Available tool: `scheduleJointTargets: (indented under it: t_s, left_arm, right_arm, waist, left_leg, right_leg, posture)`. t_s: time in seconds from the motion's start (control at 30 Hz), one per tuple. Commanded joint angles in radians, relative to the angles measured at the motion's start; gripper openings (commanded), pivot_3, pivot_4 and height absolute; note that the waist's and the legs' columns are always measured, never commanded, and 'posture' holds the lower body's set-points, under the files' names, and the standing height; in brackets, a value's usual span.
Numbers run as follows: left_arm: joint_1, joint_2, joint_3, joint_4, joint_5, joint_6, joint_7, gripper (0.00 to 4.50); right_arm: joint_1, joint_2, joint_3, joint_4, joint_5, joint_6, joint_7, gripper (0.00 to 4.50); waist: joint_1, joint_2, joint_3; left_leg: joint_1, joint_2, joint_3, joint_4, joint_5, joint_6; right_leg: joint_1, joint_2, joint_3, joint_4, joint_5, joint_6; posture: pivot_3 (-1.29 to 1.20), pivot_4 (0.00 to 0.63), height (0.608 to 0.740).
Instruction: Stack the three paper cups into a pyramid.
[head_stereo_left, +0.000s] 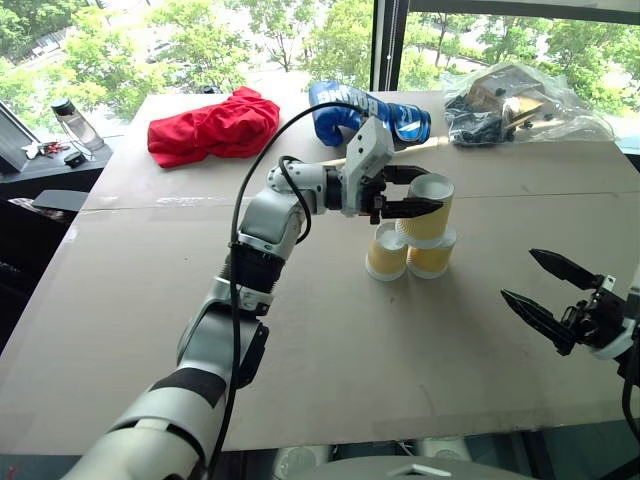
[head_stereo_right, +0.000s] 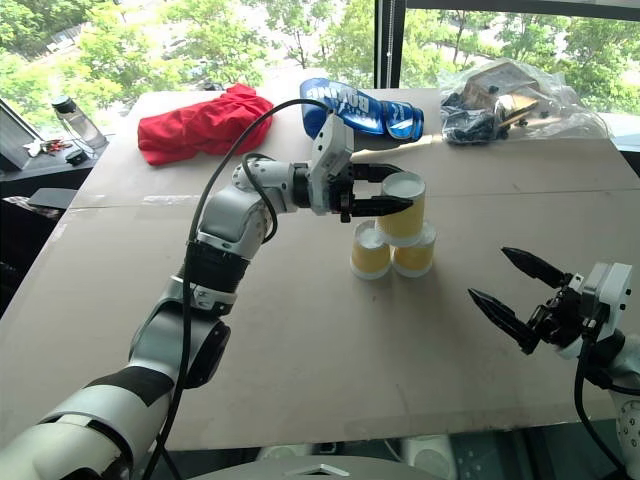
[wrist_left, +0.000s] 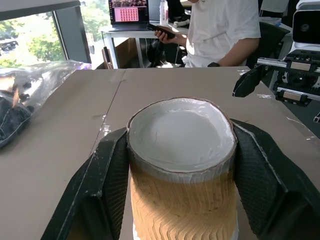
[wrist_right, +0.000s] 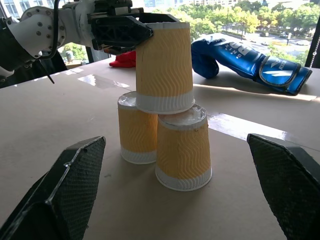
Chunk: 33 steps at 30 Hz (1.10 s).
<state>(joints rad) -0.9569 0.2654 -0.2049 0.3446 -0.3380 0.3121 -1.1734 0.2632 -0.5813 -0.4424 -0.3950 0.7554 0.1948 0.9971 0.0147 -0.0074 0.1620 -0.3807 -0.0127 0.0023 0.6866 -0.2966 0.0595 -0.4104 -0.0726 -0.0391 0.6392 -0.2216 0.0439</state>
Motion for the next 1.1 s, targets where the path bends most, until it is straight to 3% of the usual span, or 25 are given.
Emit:
scheduleJointTargets:
  t_s: [0.03,0.1,0.17,0.27,0.73,1.1]
  left_arm:
    - [-0.003,-0.009,0.006,-0.014,0.009,-0.030,-0.002,2.37]
    - [-0.001,-0.009,0.003,-0.012,0.025,-0.053,0.002,2.37]
    - [0.000,-0.014,0.007,-0.017,0.025,-0.062,0.001,3.38]
    - [0.006,-0.014,0.011,-0.038,0.012,-0.057,-0.014,4.48]
    - [0.019,-0.009,0.034,-0.146,-0.037,0.021,-0.001,4.48]
    - [0.006,-0.032,0.059,-0.096,-0.041,-0.019,0.040,4.48]
  right_arm:
    - [0.005,-0.008,-0.017,-0.023,0.011,-0.013,0.009,4.50]
    - [0.011,-0.007,-0.021,-0.023,0.012,-0.016,0.013,4.50]
    - [0.016,-0.007,-0.025,-0.019,0.013,-0.020,0.020,4.50]
    - [0.009,-0.001,-0.025,-0.008,0.013,-0.036,0.032,4.50]
    - [-0.012,-0.002,-0.013,0.034,0.015,-0.055,0.074,4.50]
    - [-0.022,-0.005,-0.008,0.036,0.014,-0.051,0.078,4.50]
  waist:
    - [0.000,0.000,0.000]
    - [0.000,0.000,0.000]
    - [0.000,0.000,0.000]
    - [0.000,0.000,0.000]
    - [0.000,0.000,0.000]
    - [0.000,0.000,0.000]
  left_leg:
    - [0.000,0.000,0.000,0.000,0.000,0.000]
    - [0.000,0.000,0.000,0.000,0.000,0.000]
    - [0.000,0.000,0.000,0.000,0.000,0.000]
    - [0.000,0.000,0.000,0.000,0.000,0.000]
    - [0.000,0.000,0.000,0.001,0.000,0.000]
    - [0.000,0.000,0.000,0.001,0.000,0.000]
  right_leg:
    - [0.000,0.000,0.000,0.000,0.000,0.000]
    - [0.000,0.000,0.000,0.000,0.000,0.000]
    - [0.000,0.000,0.000,0.000,0.000,0.000]
    - [0.000,0.000,0.000,0.000,0.000,0.000]
    - [0.000,0.000,0.000,0.001,0.000,0.000]
    - [0.000,0.000,0.000,0.001,0.000,0.000]
  posture:
    - [0.00,0.150,0.737]
    - [0.00,0.150,0.737]
    - [0.00,0.150,0.737]
    - [0.00,0.150,0.737]
    - [0.00,0.150,0.737]
    - [0.00,0.150,0.737]
